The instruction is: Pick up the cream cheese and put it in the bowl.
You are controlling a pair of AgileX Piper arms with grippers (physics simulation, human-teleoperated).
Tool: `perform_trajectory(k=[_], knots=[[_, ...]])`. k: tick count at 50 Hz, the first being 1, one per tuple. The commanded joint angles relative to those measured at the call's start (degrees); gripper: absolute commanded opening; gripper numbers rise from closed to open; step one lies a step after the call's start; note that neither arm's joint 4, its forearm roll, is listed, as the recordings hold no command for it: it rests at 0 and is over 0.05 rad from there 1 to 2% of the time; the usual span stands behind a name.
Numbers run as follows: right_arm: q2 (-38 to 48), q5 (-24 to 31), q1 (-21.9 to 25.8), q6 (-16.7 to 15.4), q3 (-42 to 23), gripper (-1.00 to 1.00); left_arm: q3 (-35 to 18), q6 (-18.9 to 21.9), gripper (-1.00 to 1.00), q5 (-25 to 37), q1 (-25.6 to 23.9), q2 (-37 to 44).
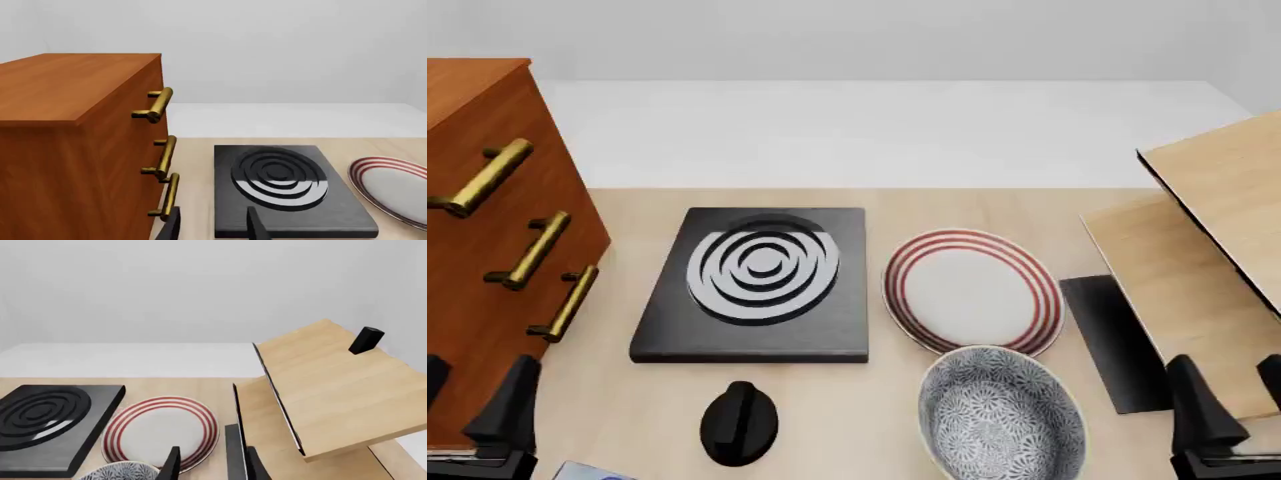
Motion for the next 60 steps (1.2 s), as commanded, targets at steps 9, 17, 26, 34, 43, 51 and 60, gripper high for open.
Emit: perform_trajectory(k=[9, 17, 26, 34, 43, 51, 60], knots=[[1.61, 0.34, 1.19, -1.88, -0.93, 1.0, 0.0, 0.0, 1.0, 0.0, 0.0, 0.0], [1.57, 3.26, 5.86, -4.65, -3.94, 1.0, 0.0, 0.0, 1.0, 0.0, 0.0, 0.0], [3.26, 9.54, 14.37, -8.02, -10.03, 1.0, 0.0, 0.0, 1.0, 0.0, 0.0, 0.0], [9.25, 13.02, 22.78, -11.84, -15.63, 1.0, 0.0, 0.0, 1.0, 0.0, 0.0, 0.0], [15.98, 13.96, 30.66, -14.04, -18.49, 1.0, 0.0, 0.0, 1.0, 0.0, 0.0, 0.0], [23.22, 10.12, 37.24, -14.02, -18.15, 1.0, 0.0, 0.0, 1.0, 0.0, 0.0, 0.0], [30.88, 5.27, 41.57, -15.96, -18.21, 1.0, 0.0, 0.0, 1.0, 0.0, 0.0, 0.0]])
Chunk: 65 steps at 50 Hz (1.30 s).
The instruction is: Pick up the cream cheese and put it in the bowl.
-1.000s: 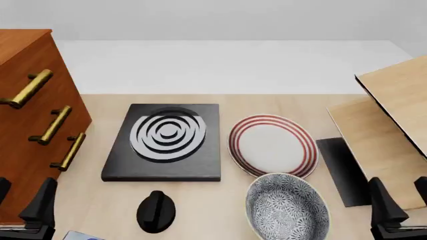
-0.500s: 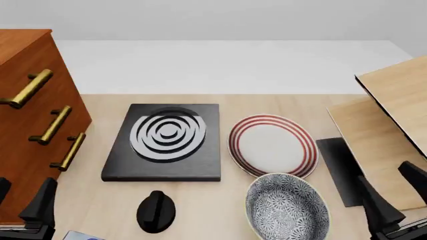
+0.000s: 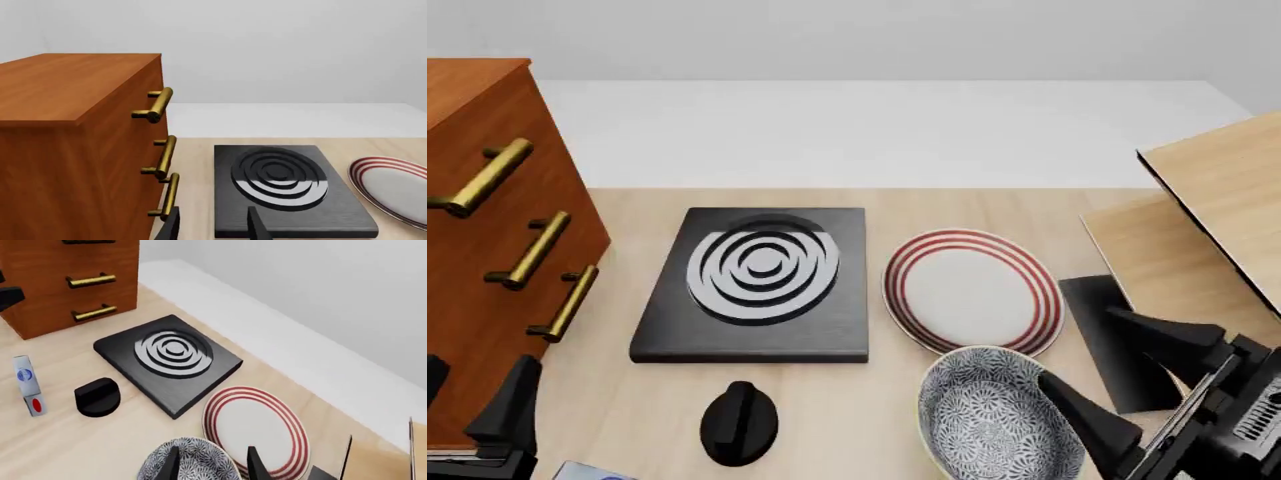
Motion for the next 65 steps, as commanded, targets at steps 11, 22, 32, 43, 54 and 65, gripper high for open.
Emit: perform_trajectory(k=[11, 22, 32, 43, 54, 65], knots=[[19.01, -8.88, 12.33, -2.48, -3.01, 1.0, 0.0, 0.0, 1.0, 0.0, 0.0, 0.0], [33.3, -14.91, 19.85, -2.65, -7.72, 1.0, 0.0, 0.0, 1.0, 0.0, 0.0, 0.0], [47.11, -19.36, 26.77, -3.05, -14.75, 1.0, 0.0, 0.0, 1.0, 0.0, 0.0, 0.0], [56.95, -21.9, 32.59, -1.14, -20.53, 1.0, 0.0, 0.0, 1.0, 0.0, 0.0, 0.0], [62.96, -23.49, 35.64, 0.02, -23.98, 1.0, 0.0, 0.0, 1.0, 0.0, 0.0, 0.0], [67.7, -25.83, 36.61, 1.57, -25.84, 1.0, 0.0, 0.0, 1.0, 0.0, 0.0, 0.0]])
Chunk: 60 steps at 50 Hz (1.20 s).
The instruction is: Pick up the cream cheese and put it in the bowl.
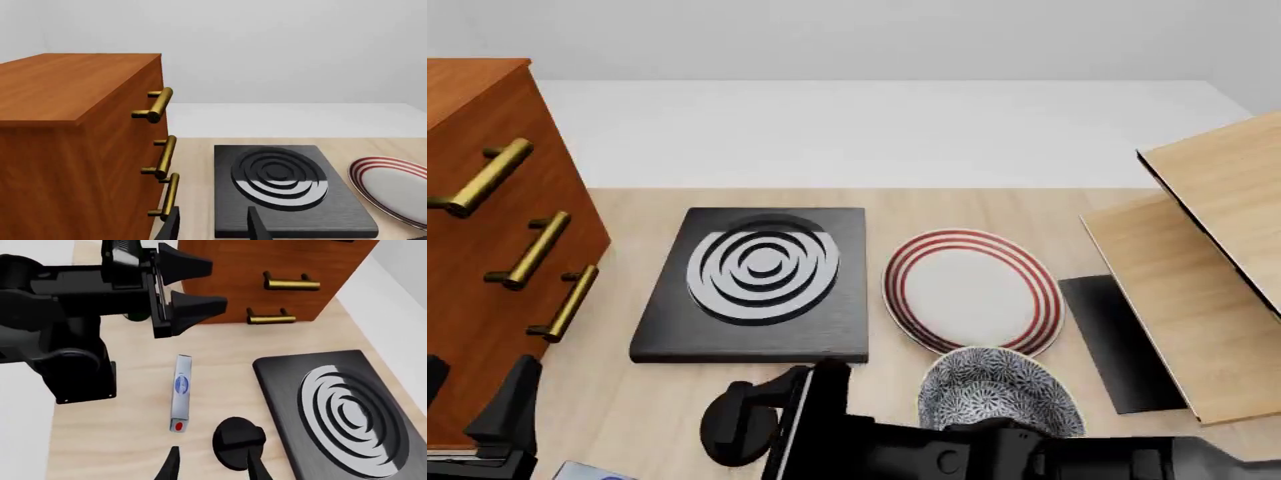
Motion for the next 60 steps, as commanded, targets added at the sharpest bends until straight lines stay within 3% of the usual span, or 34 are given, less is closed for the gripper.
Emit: perform_trajectory(k=[1, 15, 43, 60], knots=[[5.21, -2.15, 1.69, 1.3, -2.3, 1.0, 0.0, 0.0, 1.0, 0.0, 0.0, 0.0], [11.11, -5.67, 1.54, 2.88, -3.7, 1.0, 0.0, 0.0, 1.0, 0.0, 0.0, 0.0], [19.87, -7.07, 3.83, 5.03, -10.71, 1.0, 0.0, 0.0, 1.0, 0.0, 0.0, 0.0], [26.34, -9.29, 3.59, 8.18, -13.79, 1.0, 0.0, 0.0, 1.0, 0.0, 0.0, 0.0]])
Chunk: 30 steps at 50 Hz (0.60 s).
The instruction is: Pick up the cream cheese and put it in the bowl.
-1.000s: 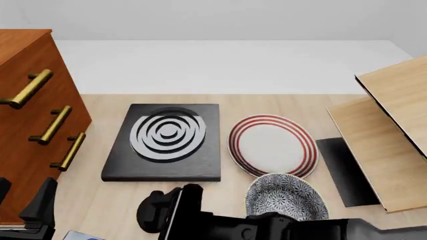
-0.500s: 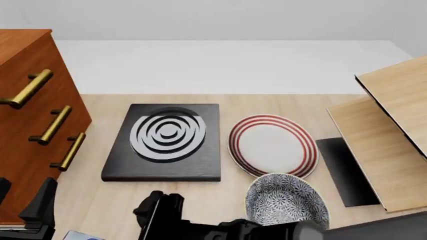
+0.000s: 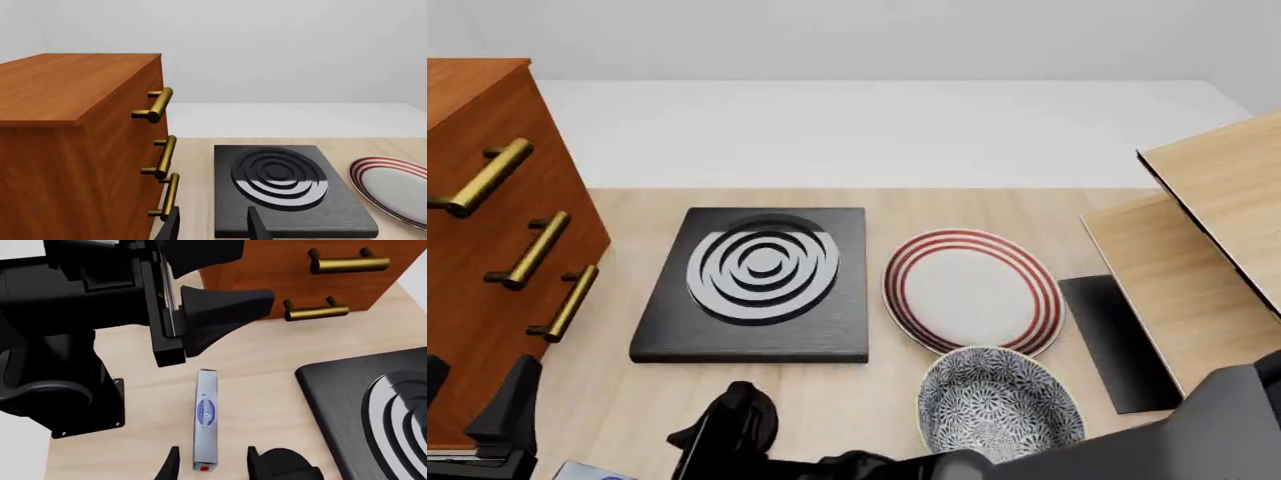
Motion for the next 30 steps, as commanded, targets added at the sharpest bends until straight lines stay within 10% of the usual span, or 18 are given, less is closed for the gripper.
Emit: perform_trajectory(k=[1, 30], knots=[[3.54, -1.15, 0.0, 1.75, -1.78, 1.0, 0.0, 0.0, 1.0, 0.0, 0.0, 0.0], [11.22, -2.3, -0.25, 3.77, -4.55, 1.0, 0.0, 0.0, 1.0, 0.0, 0.0, 0.0]])
